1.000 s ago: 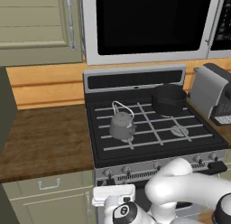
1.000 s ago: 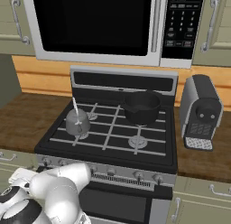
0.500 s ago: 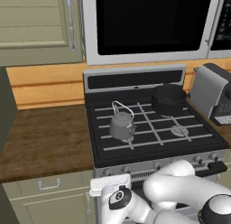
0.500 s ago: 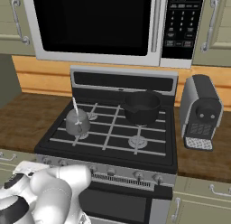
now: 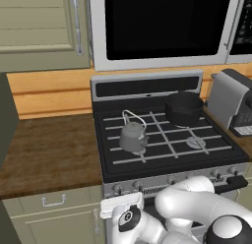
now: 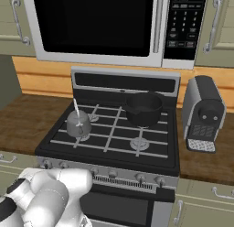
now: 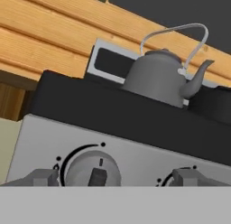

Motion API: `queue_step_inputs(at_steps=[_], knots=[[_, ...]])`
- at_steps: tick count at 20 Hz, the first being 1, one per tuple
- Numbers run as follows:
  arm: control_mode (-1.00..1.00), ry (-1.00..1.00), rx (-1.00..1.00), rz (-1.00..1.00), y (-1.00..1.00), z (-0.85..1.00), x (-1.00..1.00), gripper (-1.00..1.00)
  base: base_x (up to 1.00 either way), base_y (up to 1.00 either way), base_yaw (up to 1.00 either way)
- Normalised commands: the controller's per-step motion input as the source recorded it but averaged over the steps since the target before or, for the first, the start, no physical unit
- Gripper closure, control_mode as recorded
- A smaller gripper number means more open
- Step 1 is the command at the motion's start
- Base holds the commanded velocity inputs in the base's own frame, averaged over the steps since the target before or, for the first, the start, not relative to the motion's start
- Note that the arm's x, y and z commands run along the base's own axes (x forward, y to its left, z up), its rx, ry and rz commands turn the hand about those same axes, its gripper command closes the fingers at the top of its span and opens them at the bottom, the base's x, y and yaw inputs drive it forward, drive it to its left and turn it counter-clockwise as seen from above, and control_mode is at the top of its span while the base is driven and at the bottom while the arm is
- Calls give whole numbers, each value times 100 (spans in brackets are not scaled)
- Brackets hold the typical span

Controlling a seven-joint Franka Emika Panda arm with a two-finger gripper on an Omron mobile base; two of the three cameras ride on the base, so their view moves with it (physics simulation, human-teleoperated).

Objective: Pick the kettle from the counter and place it on a stove burner. Then turn the burner on.

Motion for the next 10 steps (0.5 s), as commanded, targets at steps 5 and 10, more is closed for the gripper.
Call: queue_step_inputs(at_steps=[5, 10], knots=[[-100, 0, 1, 1, -36, -20, 14, -100, 0, 0, 0], [-100, 0, 0, 0, 1, -2, 17, -100, 0, 0, 0]])
